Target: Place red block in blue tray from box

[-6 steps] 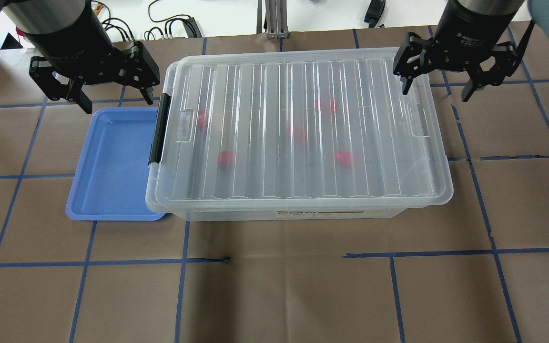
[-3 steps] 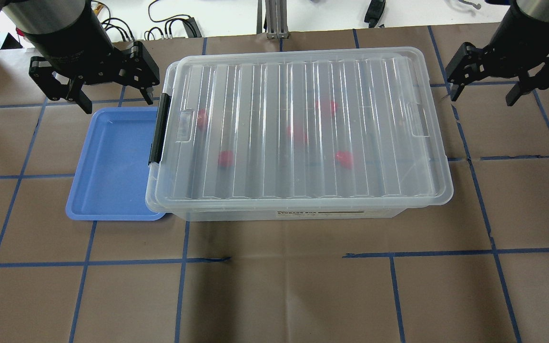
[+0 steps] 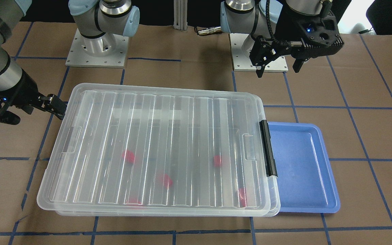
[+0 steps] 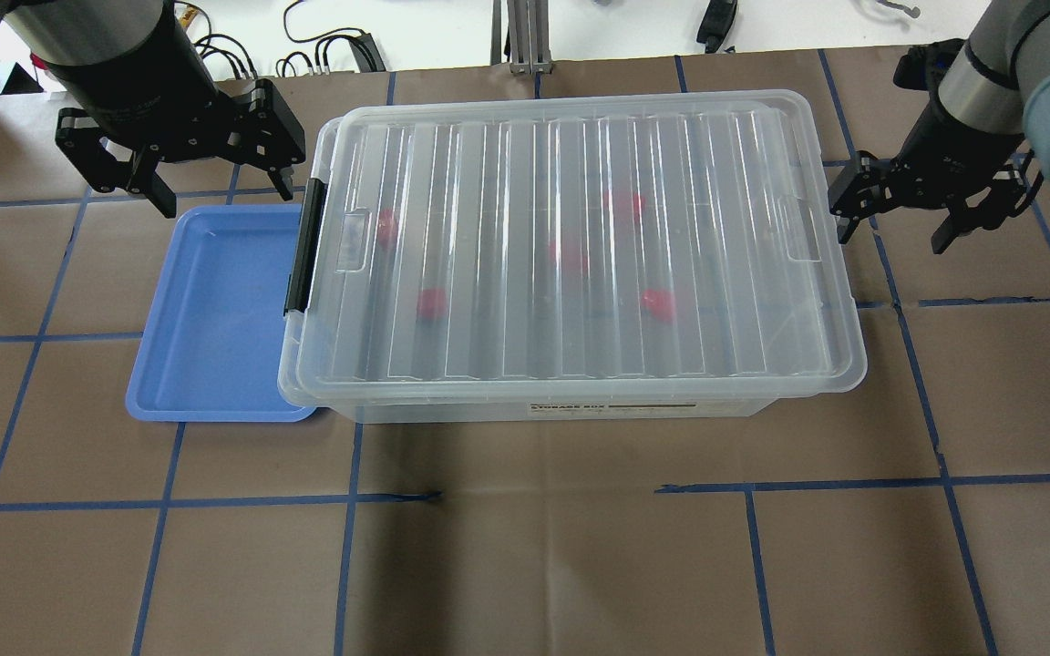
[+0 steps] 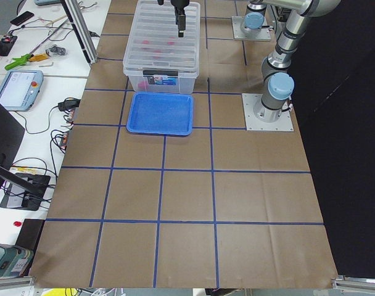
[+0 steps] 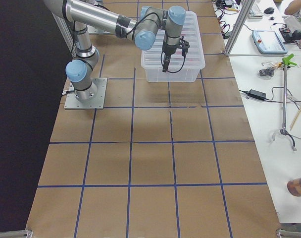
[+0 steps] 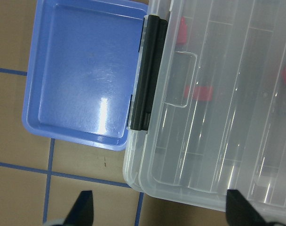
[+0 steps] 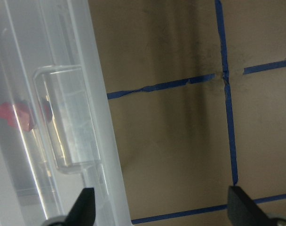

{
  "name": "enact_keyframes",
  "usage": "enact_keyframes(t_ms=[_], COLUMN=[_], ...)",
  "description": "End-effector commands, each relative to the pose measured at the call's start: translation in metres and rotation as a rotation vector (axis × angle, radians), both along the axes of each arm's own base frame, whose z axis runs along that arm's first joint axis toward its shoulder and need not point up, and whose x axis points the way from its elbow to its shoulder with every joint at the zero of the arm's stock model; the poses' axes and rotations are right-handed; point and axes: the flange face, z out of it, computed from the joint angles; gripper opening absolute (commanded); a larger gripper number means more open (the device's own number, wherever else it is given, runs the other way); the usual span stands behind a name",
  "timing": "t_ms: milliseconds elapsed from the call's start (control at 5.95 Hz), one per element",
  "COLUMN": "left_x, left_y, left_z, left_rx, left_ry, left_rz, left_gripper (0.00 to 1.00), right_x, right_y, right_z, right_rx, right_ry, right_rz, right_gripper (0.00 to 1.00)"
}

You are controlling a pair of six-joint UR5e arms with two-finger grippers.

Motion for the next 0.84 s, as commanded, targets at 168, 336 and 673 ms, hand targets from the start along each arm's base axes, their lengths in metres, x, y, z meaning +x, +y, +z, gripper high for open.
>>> enact_keyframes(t_ms=[168, 336, 673], left_x=[0.0000, 0.0000, 0.0000], left_y=[0.0000, 0.0000, 0.0000], left_z=[0.0000, 0.0000, 0.0000], left_rx=[0.000, 0.000, 0.000], left_ry=[0.000, 0.000, 0.000], left_rz=[0.000, 0.000, 0.000], left_gripper=[0.98, 0.98, 0.98], right_x=[0.0027, 0.0018, -0.0060], right_y=[0.0062, 0.0045, -0.0021], right_z=[-0.0382, -0.0364, -0.0307], right_rx=[-0.055, -0.072, -0.126], right_ry=[0.008, 0.016, 0.045], right_rz=[0.011, 0.022, 0.163], right_gripper=[1.00, 1.00, 1.00])
